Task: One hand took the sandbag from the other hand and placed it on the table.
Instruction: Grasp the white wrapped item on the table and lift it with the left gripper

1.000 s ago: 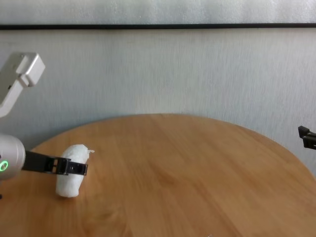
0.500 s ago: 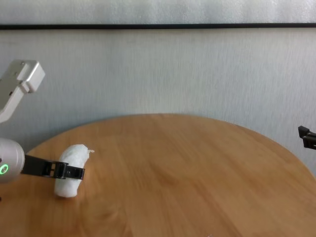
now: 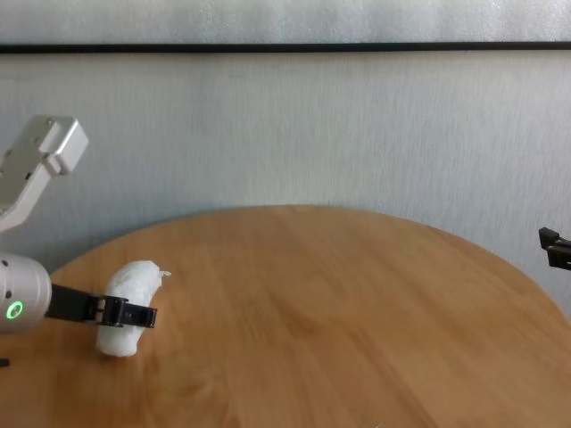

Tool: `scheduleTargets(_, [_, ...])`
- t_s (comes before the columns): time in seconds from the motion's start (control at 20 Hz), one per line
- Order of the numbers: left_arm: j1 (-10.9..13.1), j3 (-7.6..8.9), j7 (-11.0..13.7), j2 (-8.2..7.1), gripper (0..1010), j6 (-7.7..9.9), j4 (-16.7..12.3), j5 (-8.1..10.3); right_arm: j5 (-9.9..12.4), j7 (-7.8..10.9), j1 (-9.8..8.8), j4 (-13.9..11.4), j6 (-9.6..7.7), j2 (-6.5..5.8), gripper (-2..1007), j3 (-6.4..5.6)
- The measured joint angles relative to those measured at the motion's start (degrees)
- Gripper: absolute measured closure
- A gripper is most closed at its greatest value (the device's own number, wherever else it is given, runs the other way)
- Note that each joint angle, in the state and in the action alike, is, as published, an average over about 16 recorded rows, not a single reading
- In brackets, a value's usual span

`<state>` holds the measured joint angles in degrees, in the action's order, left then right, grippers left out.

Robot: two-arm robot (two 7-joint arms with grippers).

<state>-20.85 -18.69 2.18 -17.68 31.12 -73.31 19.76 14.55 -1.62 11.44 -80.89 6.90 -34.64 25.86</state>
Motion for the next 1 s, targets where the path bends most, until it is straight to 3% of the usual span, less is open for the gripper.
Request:
scheduleTargets(0.5, [-0.78, -0.51, 1.51, 0.6, 10, -1.12, 2.17, -1.86, 0.0, 0.0, 0.0, 0.0, 0.0, 0.0, 3, 0.0])
scheduleTargets(1.0, [-0.65, -0.97, 2.54, 0.58, 14, -2.07, 2.18, -2.91, 0.0, 0.0, 0.0, 0.0, 0.0, 0.0, 3, 0.0])
